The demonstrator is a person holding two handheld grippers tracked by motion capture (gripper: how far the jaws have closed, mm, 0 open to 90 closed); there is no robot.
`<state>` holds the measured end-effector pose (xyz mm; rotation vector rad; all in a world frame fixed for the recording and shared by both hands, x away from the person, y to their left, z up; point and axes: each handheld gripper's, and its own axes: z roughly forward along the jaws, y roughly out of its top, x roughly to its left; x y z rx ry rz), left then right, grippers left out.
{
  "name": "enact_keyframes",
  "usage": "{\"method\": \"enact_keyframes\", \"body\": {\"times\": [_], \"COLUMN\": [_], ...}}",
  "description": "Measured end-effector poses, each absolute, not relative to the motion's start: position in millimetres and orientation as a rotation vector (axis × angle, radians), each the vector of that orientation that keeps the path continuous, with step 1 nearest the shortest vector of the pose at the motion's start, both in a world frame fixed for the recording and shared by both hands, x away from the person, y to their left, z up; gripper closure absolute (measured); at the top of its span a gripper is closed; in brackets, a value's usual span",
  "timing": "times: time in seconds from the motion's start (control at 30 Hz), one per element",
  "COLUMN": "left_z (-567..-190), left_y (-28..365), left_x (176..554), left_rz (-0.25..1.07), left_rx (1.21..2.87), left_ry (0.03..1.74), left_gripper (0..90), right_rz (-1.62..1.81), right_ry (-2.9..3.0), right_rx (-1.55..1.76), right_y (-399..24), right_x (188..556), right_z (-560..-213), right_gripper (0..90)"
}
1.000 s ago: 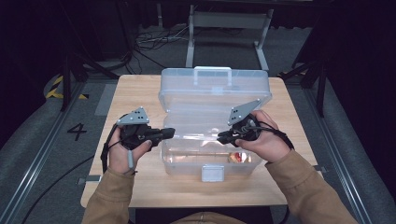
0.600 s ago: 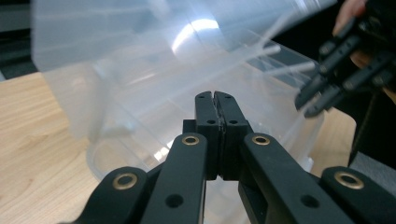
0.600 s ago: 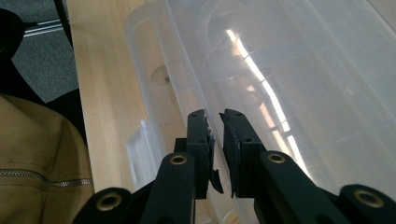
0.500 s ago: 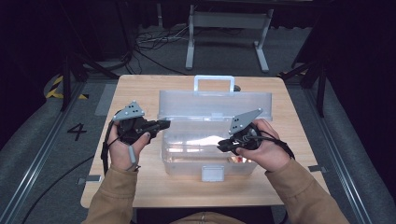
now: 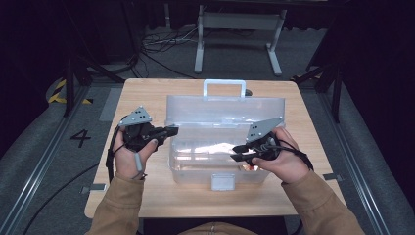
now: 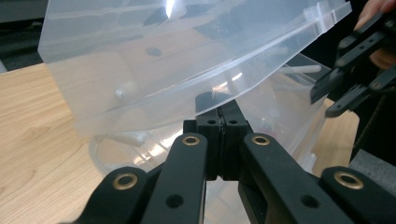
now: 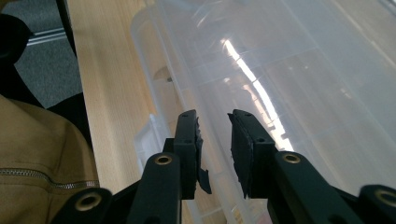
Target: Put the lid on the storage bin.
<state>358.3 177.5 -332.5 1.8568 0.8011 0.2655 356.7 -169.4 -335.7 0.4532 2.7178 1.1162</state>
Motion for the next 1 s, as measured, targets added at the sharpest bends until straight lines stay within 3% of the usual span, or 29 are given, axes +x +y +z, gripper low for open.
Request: {"method": "enact_keyframes", "body": {"times": [0.33,1.0], "left_z": [-332.8,-333.7], "left_y": [177.9,178.3], "left_x": [358.1,356.4], "left_rz": [0.247,0.228], "left_rx": [1.879,1.92], "left_ry": [0.798,0.786], "left_gripper": [89.8,89.7], "right_rz": [1.326,1.485], "right_ry": [2.576,2.342], "right_rx": [0.549,0.737], "right_y": [-208.3,-267.1], "right_x": [352.0,349.0], "right_z": [-334.3,-349.7], "right_gripper": [81.6,89.8]}}
